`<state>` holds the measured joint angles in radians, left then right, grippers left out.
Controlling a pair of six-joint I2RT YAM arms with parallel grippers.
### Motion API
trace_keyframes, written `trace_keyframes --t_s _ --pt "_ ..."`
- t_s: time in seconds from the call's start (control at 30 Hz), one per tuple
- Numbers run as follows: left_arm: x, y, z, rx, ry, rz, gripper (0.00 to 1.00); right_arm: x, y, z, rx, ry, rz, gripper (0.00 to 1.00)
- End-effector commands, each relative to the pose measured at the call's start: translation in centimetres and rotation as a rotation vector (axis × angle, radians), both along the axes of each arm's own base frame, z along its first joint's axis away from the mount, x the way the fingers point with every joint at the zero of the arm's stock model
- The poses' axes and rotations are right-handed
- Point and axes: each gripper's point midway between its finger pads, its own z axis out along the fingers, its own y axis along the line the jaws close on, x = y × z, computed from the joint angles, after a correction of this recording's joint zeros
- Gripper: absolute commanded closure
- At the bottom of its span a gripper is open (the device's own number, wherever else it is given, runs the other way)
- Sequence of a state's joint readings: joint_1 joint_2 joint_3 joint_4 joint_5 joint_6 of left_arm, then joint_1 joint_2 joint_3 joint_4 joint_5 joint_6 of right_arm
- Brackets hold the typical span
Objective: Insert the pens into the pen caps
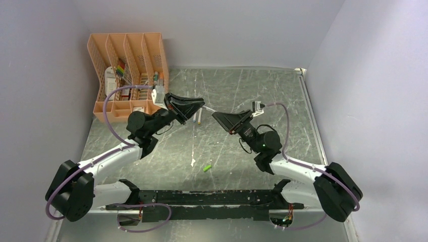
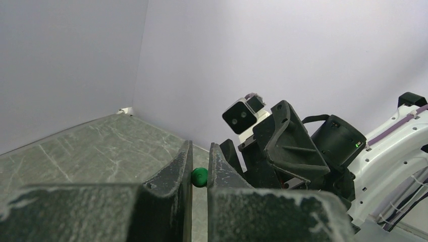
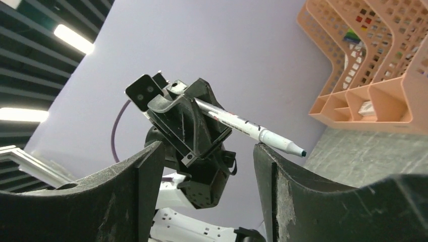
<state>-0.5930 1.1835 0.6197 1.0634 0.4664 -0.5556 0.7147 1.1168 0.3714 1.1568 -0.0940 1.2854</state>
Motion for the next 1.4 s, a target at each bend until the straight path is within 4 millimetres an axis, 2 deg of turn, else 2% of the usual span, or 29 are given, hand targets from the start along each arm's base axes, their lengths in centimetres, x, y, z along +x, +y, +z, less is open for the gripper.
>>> trace_keyframes --t_s 0.0,0.23,0.33,0.47,0.6,0.77,0.93,1.0,1.17,1.37 --pt "-0.4 0.1 0.8 -0.012 -0.052 0.008 0.93 -1.0 -0.4 3.3 0.134 -0.070 0.063 0.36" --pt "-0.6 0.3 1.3 -0.030 -0.084 0.023 0.93 -0.1 -0.2 2.9 0.157 -0.022 0.064 0.37" --pt "-1.0 -0.3 1.0 -0.003 -0.101 0.000 0.93 1.0 -0.4 2.8 0.160 0.008 0.035 0.44" --pt "-1.2 -0.5 0.4 -0.001 -0.118 0.017 0.93 2.0 0.0 3.3 0.175 0.016 0.038 0.46" --pt "-1.0 -0.4 0.3 -0.004 -0.123 0.068 0.93 2.7 0.7 2.8 0.188 0.053 0.063 0.46" --pt "0.3 0.5 0.3 -0.003 -0.109 0.172 0.93 2.5 1.2 2.5 0.206 0.071 0.110 0.46" --pt "1.5 0.7 0.1 0.045 -0.156 0.245 0.93 1.8 0.6 3.2 0.167 0.034 0.077 0.39" --pt "1.7 0.8 0.3 0.041 -0.168 0.264 0.93 2.0 0.4 2.8 0.130 0.053 0.051 0.37" --pt "1.6 1.2 2.1 0.018 -0.216 0.284 0.93 2.9 -0.3 -0.1 0.080 0.150 -0.019 0.29" --pt "0.6 1.4 3.8 -0.024 -0.235 0.258 0.93 3.5 0.0 -1.7 0.061 0.194 -0.026 0.29"
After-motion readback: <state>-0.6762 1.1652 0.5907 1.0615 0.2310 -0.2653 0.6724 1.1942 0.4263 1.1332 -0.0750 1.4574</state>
